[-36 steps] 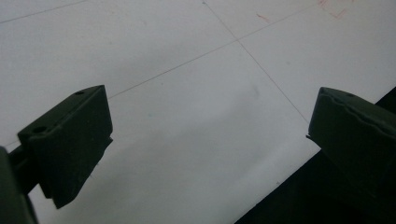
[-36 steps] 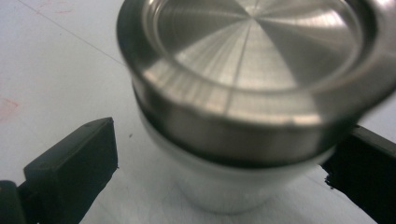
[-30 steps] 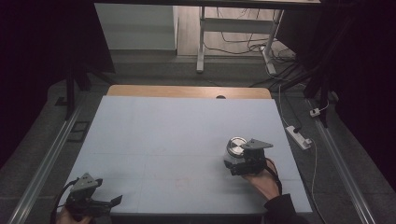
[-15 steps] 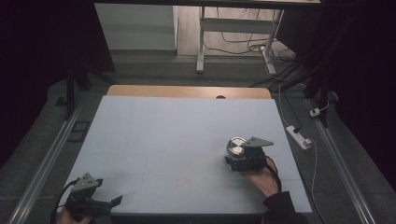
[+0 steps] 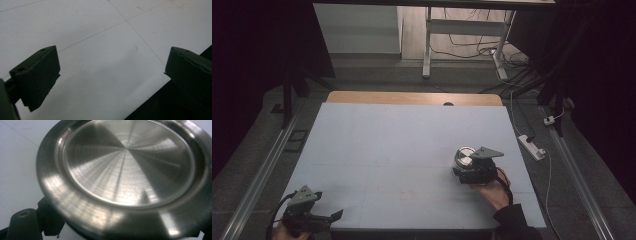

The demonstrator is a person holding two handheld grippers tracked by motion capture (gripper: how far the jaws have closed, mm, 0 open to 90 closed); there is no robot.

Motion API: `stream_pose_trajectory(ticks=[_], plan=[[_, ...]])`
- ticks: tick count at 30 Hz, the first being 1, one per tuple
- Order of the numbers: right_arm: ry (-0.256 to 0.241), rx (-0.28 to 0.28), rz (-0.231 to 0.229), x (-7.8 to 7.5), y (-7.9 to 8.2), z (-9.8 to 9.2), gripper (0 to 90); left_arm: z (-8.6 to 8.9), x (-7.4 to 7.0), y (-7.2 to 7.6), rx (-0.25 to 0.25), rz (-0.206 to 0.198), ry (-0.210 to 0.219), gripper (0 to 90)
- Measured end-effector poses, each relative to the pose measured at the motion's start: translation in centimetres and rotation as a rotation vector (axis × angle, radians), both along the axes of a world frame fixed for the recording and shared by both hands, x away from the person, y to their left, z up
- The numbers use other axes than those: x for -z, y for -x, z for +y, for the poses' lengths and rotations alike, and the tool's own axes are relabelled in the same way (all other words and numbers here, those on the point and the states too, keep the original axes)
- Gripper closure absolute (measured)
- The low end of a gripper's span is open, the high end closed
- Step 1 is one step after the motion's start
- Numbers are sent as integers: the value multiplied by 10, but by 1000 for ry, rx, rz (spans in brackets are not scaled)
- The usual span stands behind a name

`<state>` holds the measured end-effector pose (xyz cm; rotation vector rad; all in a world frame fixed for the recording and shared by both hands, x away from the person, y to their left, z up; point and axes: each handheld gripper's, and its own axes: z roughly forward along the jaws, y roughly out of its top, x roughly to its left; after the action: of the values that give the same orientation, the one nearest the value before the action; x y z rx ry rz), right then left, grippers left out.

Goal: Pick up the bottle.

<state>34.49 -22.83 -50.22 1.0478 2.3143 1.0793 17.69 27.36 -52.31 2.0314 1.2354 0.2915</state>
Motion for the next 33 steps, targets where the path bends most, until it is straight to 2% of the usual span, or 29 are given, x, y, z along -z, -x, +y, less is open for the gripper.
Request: stream_pose_trajectory(ticks=[9,15,23,33], plan=[[-3,-7,-7,-4,2,1,146,0,0,0,-1,-2,0,7],[-33,-20,-21,-13,5,5,146,0,0,0,-2,-1,2,7],[-45,-70,-29,-21,7,17,146,1,0,0,-3,1,6,7],[-43,-136,-33,-24,10,41,146,1,0,0,-4,2,6,7]])
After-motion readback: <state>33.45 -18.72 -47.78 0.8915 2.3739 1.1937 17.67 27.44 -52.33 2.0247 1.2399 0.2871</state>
